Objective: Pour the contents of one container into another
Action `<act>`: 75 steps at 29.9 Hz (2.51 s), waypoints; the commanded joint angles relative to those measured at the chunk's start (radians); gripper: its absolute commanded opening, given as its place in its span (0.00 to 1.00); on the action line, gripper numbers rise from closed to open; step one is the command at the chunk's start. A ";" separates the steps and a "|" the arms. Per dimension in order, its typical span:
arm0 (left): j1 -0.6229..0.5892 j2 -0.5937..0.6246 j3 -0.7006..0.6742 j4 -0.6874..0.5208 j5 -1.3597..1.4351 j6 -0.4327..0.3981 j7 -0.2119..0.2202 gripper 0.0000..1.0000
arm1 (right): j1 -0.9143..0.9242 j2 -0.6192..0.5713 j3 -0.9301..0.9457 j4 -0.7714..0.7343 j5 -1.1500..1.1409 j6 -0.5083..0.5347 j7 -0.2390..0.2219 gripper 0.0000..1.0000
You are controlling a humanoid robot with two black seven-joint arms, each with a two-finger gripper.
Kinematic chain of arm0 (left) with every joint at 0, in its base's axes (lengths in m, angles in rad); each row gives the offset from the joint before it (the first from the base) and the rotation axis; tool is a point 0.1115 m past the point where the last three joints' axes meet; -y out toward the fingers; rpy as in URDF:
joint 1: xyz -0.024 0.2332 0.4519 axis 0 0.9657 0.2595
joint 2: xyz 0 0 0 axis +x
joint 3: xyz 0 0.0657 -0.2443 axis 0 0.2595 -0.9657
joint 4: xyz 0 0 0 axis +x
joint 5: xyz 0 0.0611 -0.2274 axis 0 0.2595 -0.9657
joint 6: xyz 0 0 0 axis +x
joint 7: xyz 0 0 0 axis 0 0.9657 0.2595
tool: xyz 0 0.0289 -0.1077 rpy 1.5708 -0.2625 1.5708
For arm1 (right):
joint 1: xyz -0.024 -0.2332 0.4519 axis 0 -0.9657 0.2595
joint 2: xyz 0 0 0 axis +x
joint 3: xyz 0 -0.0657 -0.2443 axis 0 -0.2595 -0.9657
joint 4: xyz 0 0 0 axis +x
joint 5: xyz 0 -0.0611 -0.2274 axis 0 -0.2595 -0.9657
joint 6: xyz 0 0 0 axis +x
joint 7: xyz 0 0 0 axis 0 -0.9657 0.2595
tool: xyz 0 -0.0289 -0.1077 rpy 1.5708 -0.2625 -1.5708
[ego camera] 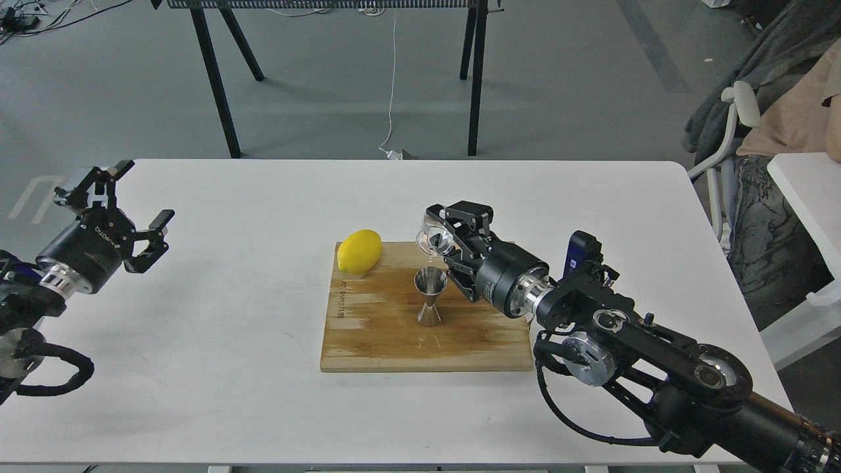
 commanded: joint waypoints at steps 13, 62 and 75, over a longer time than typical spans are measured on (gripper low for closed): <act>0.001 0.000 0.000 0.000 0.000 0.000 0.000 0.99 | 0.003 0.000 -0.002 -0.003 -0.048 0.000 0.001 0.34; 0.003 0.000 0.000 0.000 0.000 0.000 0.000 0.99 | 0.058 -0.055 -0.102 0.000 -0.122 0.000 0.006 0.34; 0.003 0.002 0.000 0.000 0.000 0.000 0.000 0.99 | 0.072 -0.060 -0.106 -0.003 -0.175 0.000 0.006 0.34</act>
